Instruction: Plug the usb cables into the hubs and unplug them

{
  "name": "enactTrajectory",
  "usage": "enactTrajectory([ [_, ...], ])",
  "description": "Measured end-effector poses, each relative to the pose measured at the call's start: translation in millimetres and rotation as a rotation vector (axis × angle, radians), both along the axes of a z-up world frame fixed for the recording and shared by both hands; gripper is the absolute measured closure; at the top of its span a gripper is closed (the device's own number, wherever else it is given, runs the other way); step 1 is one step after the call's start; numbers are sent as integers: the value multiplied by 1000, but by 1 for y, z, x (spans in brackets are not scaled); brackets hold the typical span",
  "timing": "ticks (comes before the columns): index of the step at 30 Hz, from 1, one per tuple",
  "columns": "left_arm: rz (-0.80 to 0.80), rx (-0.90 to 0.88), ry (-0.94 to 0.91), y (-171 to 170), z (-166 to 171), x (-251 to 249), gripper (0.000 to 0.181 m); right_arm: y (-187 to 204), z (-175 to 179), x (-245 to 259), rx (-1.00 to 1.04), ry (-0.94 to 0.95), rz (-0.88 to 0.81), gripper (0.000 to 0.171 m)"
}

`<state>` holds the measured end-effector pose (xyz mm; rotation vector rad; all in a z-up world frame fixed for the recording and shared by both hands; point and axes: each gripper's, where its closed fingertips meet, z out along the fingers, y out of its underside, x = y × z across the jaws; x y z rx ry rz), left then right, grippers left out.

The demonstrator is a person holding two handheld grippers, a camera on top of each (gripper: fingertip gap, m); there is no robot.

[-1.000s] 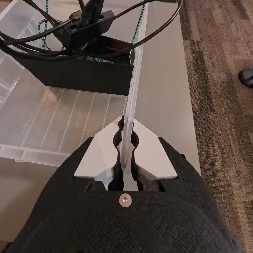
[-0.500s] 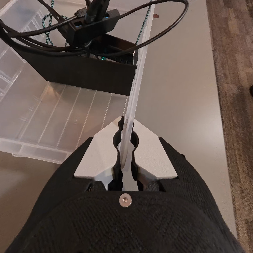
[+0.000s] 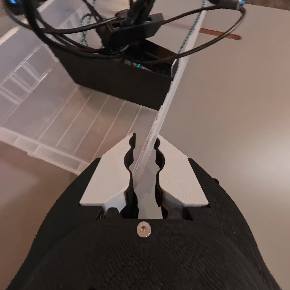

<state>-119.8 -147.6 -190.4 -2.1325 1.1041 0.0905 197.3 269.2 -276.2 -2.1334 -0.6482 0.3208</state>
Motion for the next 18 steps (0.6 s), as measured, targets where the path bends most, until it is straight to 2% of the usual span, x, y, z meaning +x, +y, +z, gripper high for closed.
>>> enactTrajectory([
  [6, -137, 143, 0, 13, 26, 32, 176, -20, 0, -62, 9, 26, 178, 129],
  [9, -218, 225, -47, 30, 33, 53, 175, -34, 19, -65, -31, 136, 241, 123],
  [11, -270, 263, -78, 42, 37, 69, 175, -39, 38, -44, -83, 240, 238, 117],
  [15, -361, 287, -156, 73, 48, 114, 174, -59, 75, 34, -171, 404, 135, 117],
  [18, -390, 254, -250, 104, 51, 162, 174, -77, 121, 111, 16, 430, -50, 122],
])
